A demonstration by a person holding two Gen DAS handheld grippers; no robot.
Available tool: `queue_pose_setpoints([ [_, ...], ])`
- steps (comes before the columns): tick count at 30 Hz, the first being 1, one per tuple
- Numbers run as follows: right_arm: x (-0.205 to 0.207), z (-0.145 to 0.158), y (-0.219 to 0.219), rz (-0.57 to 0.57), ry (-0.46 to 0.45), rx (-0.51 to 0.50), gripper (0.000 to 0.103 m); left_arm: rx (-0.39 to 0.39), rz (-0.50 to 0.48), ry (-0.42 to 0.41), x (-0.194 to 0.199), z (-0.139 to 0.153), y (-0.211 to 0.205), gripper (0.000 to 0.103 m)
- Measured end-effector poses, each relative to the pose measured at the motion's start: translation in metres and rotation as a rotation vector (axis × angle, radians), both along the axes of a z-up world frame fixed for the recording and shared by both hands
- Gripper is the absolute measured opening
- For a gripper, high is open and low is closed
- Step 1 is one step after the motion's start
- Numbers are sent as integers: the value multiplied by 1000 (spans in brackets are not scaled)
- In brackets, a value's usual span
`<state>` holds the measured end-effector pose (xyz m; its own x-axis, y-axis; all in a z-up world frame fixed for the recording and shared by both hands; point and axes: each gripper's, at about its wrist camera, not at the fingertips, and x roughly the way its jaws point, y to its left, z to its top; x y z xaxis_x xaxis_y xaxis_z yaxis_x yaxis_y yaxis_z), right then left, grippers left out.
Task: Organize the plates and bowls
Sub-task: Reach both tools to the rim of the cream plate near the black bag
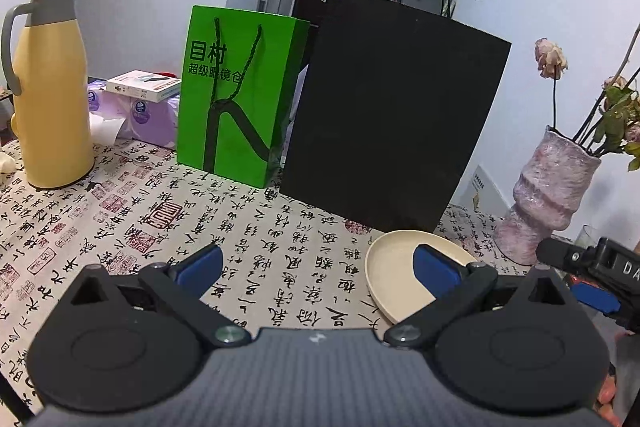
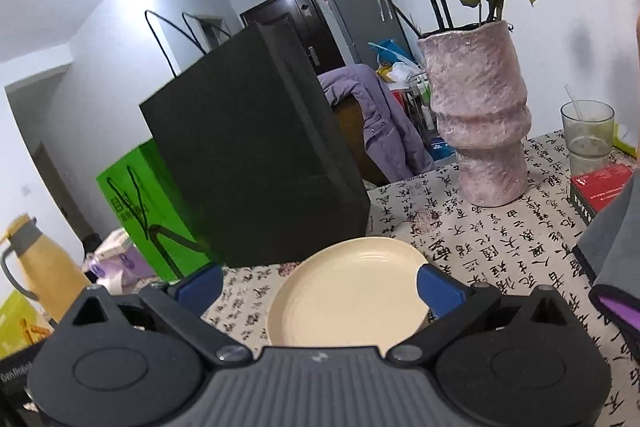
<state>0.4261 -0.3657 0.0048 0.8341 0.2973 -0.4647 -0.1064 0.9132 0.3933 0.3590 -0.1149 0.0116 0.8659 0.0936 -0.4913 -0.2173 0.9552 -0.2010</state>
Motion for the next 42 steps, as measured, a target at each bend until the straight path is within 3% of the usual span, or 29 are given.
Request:
queue_pose_setpoints([
  [11,19,-20,-14,-47,76,4,103,54,20,57,24,-9,-23,103],
  [23,46,-56,-42,-127,174,29,103,81,38,171,83,-25,-45,103],
  [31,60,-78,-53,-109,202,74,96,101,32,248,119,-42,-50,103],
  [39,61,-73,-53,-95,180,86,94,82,-27,293,131,-35,-43,103],
  [42,80,-66,-37,-89,198,-2,93,88,-31,292,140,-34,-41,103],
])
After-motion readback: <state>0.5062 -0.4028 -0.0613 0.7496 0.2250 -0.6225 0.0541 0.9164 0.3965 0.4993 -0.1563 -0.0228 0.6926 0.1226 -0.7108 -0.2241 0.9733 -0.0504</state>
